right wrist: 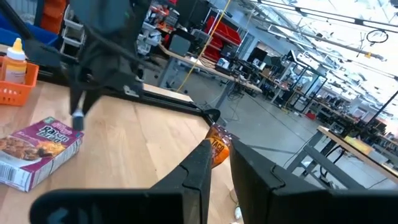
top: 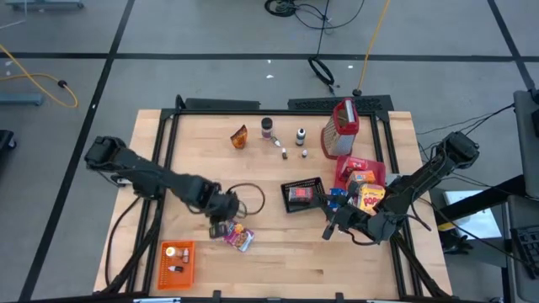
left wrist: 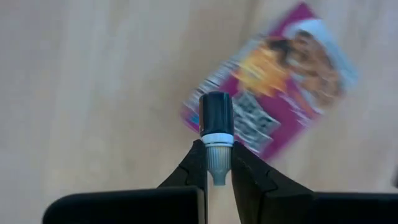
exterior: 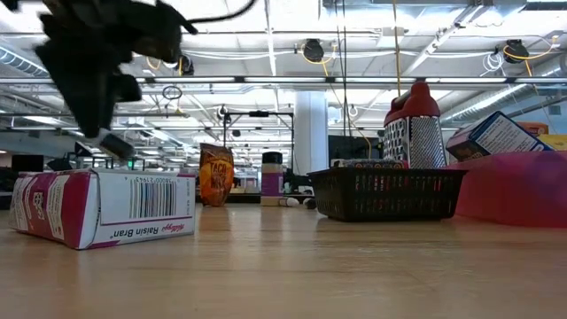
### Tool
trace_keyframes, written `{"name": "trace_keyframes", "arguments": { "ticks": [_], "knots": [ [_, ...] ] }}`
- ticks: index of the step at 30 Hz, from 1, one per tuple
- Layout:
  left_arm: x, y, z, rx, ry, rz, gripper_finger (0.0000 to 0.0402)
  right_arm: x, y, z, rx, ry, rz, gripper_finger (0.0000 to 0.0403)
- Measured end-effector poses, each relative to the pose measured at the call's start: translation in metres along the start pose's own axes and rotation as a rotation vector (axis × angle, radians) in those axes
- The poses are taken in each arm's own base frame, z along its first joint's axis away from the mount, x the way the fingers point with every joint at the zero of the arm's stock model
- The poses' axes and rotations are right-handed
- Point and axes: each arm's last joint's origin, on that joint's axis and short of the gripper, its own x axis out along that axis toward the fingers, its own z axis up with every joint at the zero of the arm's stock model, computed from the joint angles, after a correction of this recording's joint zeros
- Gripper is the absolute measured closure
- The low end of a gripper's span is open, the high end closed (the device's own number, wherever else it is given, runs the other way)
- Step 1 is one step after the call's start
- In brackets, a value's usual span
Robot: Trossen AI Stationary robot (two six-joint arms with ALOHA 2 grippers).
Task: Pick & Place Kitchen Items
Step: Put the small black food coloring bottle into the orange bin
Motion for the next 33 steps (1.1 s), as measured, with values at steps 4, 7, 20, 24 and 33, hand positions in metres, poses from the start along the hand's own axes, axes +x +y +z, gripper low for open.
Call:
{"name": "trace_keyframes", "arguments": {
  "ticks": [4, 7, 20, 24, 33],
  "knots": [
    [0.0, -0.019, -0.013, -0.05, 0.046, -0.057, 0.0367, 0.0, 0.0, 0.0, 0.033, 0.002, 0.001, 0.0348],
    [0.0, -0.031, -0.024, -0.081, 0.082, -0.088, 0.0371, 0.0, 0.0, -0.001, 0.033, 0.005, 0.002, 0.0348],
    [-0.003, -0.074, -0.069, -0.318, 0.395, -0.228, 0.0373, 0.0, 0.001, -0.003, 0.023, 0.012, 0.004, 0.0348],
    [-0.004, -0.08, -0.077, -0.373, 0.449, -0.226, 0.037, 0.0, 0.001, -0.003, 0.023, 0.012, 0.004, 0.0348],
    [-0.006, -0.089, -0.091, -0.458, 0.561, -0.219, 0.0368, 0.0, 0.001, -0.003, 0.024, 0.012, 0.004, 0.0348]
  ]
}}
